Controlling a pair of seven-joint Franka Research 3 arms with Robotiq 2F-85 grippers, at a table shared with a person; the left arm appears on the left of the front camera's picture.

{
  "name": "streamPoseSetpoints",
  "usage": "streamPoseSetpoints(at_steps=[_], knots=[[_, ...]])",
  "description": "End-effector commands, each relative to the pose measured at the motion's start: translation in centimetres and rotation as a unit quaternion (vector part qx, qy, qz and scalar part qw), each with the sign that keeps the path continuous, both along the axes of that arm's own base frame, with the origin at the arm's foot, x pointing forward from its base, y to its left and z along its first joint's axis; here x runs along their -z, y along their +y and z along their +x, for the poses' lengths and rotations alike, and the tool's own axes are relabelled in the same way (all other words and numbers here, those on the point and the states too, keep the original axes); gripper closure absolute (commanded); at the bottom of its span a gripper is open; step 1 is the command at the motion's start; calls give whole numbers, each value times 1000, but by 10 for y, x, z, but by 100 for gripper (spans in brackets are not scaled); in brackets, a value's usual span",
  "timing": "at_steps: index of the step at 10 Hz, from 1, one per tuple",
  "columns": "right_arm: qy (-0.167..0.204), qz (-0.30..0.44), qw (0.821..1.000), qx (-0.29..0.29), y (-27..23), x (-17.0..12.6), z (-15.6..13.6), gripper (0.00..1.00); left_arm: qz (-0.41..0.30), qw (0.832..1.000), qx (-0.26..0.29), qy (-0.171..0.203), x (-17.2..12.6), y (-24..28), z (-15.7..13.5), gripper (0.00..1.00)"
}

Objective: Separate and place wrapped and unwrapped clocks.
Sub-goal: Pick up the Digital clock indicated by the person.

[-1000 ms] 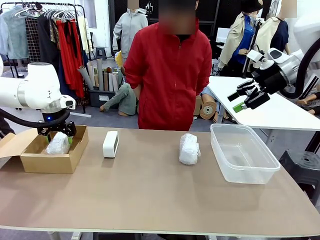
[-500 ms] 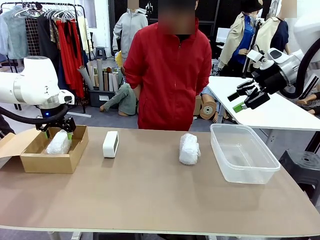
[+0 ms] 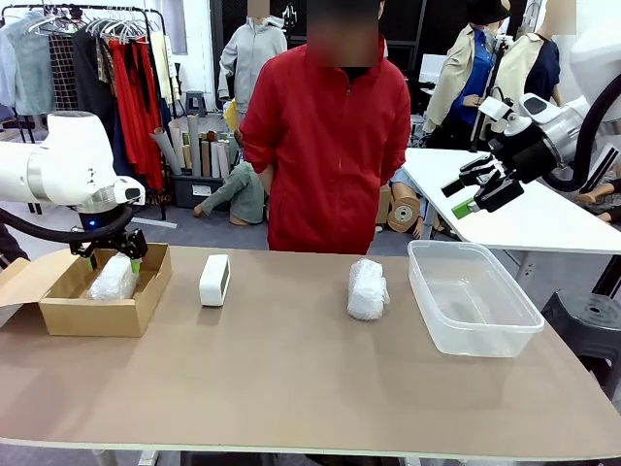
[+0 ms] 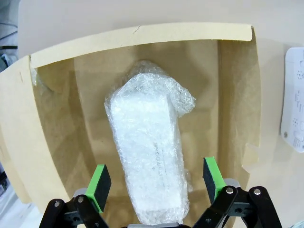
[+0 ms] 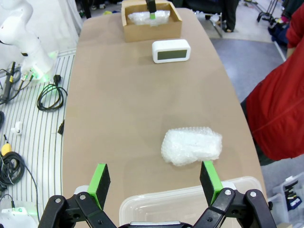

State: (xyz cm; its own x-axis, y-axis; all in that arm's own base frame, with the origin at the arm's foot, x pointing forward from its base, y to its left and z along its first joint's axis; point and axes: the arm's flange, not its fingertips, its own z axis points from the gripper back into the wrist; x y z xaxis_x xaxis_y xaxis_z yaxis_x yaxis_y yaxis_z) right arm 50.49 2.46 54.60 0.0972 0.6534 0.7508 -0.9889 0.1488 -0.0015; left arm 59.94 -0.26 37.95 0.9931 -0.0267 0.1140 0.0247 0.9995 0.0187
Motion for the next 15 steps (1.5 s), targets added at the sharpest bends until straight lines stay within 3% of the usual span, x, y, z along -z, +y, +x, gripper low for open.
streamPoseSetpoints(at_steps=[1,4,7,9,10,11,12,14,15], knots=[[-2,1,1000,-1,1,-1,0,0,0,1000,-1,-3,-2,1,1,0],[-2,1,1000,-1,1,-1,0,0,0,1000,0,-1,-1,0,1,0],[-2,1,1000,-1,1,-1,0,0,-17,996,84,-1,-40,-10,-17,0],[-2,1,1000,-1,1,-1,0,0,-39,980,195,-7,-70,-19,-35,0],[-2,1,1000,-1,1,-1,0,0,-44,966,255,-16,-84,-26,-44,0],[-2,1,1000,-1,1,-1,0,0,-55,941,332,-35,-100,-32,-50,0],[-2,1,1000,-1,1,-1,0,0,-75,901,423,-61,-110,-39,-57,0],[-2,1,1000,-1,1,-1,0,0,-106,843,516,-108,-122,-39,-63,0],[-2,1,1000,-1,1,-1,0,0,-113,806,564,-137,-128,-37,-64,0]])
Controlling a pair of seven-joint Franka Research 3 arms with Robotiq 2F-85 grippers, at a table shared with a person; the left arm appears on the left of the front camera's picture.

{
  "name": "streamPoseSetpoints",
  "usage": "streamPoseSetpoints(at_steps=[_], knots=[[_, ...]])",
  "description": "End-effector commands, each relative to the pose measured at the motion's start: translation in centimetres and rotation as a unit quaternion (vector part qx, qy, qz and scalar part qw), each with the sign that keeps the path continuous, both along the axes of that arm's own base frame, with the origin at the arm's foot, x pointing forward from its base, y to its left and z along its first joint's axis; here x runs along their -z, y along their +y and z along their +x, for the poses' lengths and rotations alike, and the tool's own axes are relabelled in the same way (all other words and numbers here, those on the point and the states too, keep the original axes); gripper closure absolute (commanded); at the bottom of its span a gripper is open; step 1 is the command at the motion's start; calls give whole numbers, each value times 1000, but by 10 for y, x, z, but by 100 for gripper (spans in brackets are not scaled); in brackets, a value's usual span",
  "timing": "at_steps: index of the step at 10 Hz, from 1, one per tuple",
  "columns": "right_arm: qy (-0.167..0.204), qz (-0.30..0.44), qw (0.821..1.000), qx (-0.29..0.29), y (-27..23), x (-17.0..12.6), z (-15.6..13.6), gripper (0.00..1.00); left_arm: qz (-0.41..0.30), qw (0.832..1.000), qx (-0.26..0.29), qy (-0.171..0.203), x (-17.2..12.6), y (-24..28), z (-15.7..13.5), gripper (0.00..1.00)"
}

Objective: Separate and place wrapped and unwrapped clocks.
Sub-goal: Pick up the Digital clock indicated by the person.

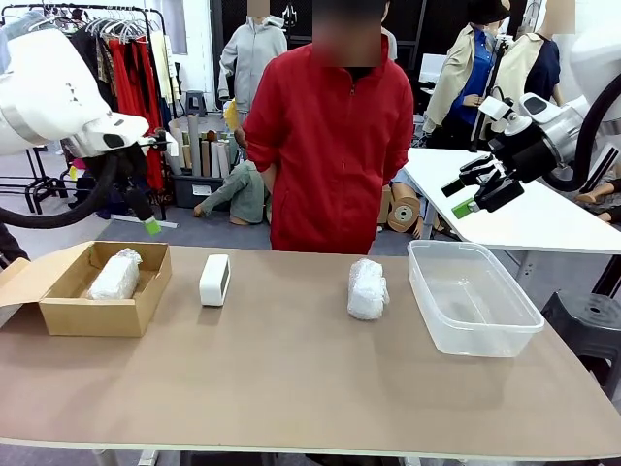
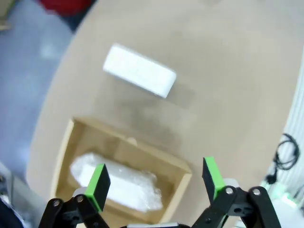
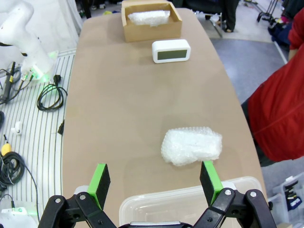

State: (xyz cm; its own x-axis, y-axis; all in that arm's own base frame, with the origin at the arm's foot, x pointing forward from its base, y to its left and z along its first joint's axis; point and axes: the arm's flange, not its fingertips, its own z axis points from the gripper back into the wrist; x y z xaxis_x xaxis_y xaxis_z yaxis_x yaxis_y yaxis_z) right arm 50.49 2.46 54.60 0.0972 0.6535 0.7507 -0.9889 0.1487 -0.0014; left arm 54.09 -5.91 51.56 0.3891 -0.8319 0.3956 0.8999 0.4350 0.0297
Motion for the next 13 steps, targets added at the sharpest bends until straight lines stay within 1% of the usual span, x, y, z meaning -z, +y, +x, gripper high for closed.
streamPoseSetpoints(at_steps=[1,2,3,4,11,12,13], knots=[[-2,1,1000,0,1,-1,0,0,-38,993,106,-34,5,23,-6,0],[-2,1,1000,0,1,-1,0,0,-37,986,151,-62,-1,26,-8,0],[-2,1,1000,0,1,-1,0,0,-40,985,151,-73,-2,24,-9,0],[-2,1,1000,0,1,-1,0,0,-17,993,105,-50,-4,13,-1,0],[-2,1,1000,0,1,-1,0,0,-24,992,110,-50,-4,14,-1,0],[-2,1,1000,0,1,-1,0,0,-41,984,162,-55,-6,20,1,0],[-2,1,1000,0,1,-1,0,0,-65,976,198,-68,-10,24,2,0]])
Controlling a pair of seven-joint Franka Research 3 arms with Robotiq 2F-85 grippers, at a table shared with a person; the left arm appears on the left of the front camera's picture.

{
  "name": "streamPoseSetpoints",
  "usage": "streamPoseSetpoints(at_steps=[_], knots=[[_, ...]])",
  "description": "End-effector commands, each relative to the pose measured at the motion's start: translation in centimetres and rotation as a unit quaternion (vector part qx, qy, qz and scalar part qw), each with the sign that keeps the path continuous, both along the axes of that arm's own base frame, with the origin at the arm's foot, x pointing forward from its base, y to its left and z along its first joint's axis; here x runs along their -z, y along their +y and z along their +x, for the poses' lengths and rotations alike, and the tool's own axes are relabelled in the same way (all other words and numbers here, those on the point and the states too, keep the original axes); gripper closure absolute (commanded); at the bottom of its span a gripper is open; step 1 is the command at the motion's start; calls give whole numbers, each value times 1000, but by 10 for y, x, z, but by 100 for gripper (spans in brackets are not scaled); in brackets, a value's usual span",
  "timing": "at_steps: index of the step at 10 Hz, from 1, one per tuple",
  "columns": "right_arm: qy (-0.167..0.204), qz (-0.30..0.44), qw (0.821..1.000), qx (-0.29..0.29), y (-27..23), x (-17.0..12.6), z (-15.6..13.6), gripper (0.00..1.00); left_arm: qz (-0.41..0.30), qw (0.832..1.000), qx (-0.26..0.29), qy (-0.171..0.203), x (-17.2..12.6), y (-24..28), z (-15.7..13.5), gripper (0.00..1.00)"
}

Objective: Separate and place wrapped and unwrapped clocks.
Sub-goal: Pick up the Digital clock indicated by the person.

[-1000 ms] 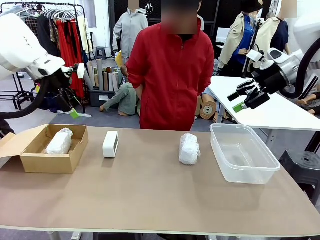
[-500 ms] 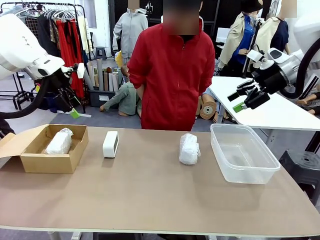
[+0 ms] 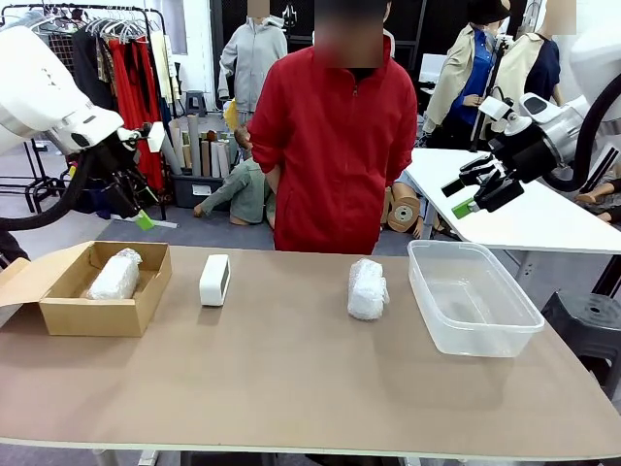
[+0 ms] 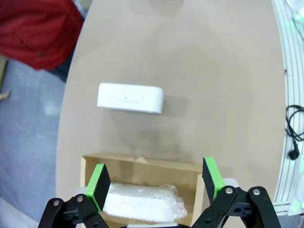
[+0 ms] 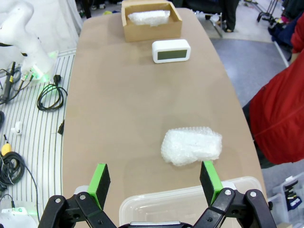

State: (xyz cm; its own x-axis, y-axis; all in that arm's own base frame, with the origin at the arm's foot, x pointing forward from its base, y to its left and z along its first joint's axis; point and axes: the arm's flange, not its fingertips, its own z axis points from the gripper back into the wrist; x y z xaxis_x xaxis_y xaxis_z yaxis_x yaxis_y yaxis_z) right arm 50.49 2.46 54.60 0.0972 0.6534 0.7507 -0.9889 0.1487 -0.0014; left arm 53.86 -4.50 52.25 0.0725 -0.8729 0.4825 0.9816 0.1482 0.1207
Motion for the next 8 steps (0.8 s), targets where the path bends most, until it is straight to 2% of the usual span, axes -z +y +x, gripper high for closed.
streamPoseSetpoints(at_steps=[1,2,3,4,5,7,8], knots=[[-2,1,1000,0,1,-1,0,0,-68,996,58,29,-8,18,10,0],[-2,1,1000,0,1,-1,0,0,-93,992,82,31,-12,23,12,0],[-2,1,1000,0,1,-1,0,0,-128,988,82,34,-14,21,13,0],[-2,1,1000,0,1,-1,0,0,-158,983,81,53,-17,25,13,0],[-2,1,1000,0,1,-1,0,0,-182,979,72,52,-15,21,11,0],[-2,1,1000,0,1,-1,0,0,-195,979,63,10,-20,25,8,0],[-2,1,1000,0,1,-1,0,0,-207,976,67,10,-18,21,4,0]])
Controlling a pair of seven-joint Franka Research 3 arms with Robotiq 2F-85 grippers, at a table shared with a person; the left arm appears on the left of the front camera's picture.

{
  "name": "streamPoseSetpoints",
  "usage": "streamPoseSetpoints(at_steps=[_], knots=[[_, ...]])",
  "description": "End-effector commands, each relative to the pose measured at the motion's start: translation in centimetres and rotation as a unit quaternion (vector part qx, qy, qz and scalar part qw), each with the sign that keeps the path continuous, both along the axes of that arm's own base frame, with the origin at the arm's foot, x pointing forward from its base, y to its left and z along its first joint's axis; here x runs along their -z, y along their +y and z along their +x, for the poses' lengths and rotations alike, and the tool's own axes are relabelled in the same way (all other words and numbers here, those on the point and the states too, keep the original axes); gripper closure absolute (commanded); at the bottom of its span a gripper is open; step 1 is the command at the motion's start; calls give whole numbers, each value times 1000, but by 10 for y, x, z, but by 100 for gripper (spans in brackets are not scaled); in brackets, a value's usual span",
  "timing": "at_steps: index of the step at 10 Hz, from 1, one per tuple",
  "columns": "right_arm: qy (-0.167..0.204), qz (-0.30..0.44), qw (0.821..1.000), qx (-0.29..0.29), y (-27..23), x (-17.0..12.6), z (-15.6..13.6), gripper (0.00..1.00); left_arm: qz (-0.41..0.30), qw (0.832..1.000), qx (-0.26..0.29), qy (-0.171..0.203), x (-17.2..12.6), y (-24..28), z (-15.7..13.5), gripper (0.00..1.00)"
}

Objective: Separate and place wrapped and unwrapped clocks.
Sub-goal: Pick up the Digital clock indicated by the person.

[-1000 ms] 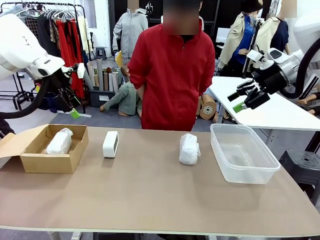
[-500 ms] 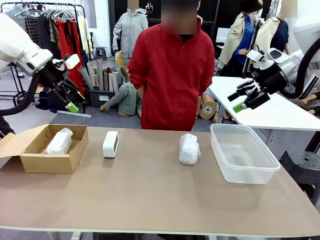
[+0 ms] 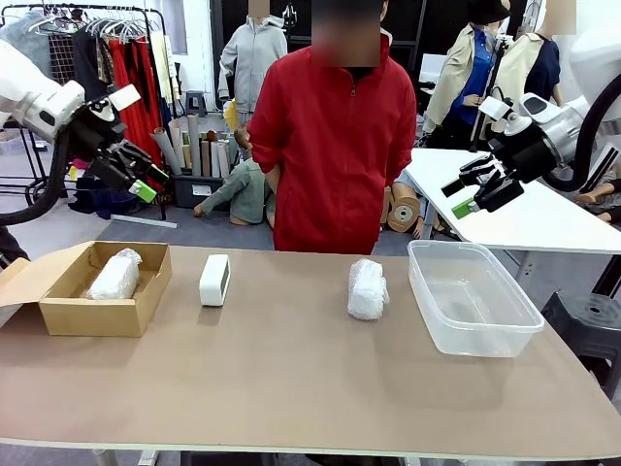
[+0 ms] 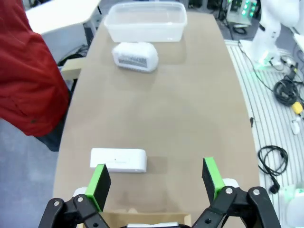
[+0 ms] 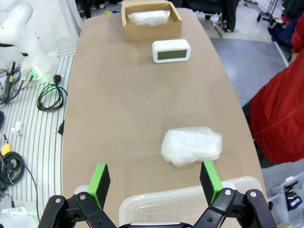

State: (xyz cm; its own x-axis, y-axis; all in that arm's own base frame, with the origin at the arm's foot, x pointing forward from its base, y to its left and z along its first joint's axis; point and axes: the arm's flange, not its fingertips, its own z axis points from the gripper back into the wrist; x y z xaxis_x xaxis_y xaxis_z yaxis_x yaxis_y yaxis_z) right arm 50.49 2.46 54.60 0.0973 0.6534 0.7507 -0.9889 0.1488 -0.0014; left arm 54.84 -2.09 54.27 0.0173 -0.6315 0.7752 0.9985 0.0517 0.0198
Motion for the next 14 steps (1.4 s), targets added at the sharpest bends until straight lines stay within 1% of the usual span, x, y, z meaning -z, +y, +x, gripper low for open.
streamPoseSetpoints(at_steps=[1,2,3,4,14], knots=[[-2,1,1000,0,1,-1,0,0,-30,999,8,-14,4,-3,-5,0],[-2,1,1000,0,1,-1,0,0,-31,999,5,-19,5,-3,-4,0],[-2,1,1000,0,1,-1,0,0,-7,1000,-5,-26,7,-4,-5,0],[-2,1,1000,0,1,-1,0,0,-16,1000,0,-4,-1,-4,0,0],[-2,1,1000,0,1,-1,0,0,-16,1000,0,-4,-1,-4,0,0]])
